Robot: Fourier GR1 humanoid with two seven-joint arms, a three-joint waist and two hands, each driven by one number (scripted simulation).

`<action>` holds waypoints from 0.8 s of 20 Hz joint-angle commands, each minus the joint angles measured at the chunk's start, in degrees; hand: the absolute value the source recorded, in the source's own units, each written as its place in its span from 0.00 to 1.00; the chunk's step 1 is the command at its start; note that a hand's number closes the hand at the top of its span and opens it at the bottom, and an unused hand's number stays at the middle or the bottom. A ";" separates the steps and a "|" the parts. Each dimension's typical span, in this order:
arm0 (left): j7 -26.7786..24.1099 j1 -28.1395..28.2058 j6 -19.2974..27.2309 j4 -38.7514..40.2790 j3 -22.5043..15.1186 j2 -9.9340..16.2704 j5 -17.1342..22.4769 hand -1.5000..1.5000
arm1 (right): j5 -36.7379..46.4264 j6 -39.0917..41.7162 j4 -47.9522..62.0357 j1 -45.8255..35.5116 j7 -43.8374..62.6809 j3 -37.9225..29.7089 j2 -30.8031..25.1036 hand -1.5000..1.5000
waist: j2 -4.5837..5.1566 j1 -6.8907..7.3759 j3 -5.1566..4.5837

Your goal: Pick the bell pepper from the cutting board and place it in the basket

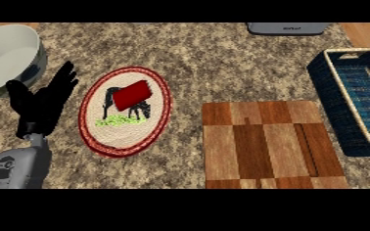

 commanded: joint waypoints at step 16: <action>-1.92 0.43 1.37 2.05 1.03 -0.47 -1.11 0.50 | -1.97 -15.19 -22.53 5.22 4.72 -6.39 4.32 0.00 | -0.61 -1.80 -0.09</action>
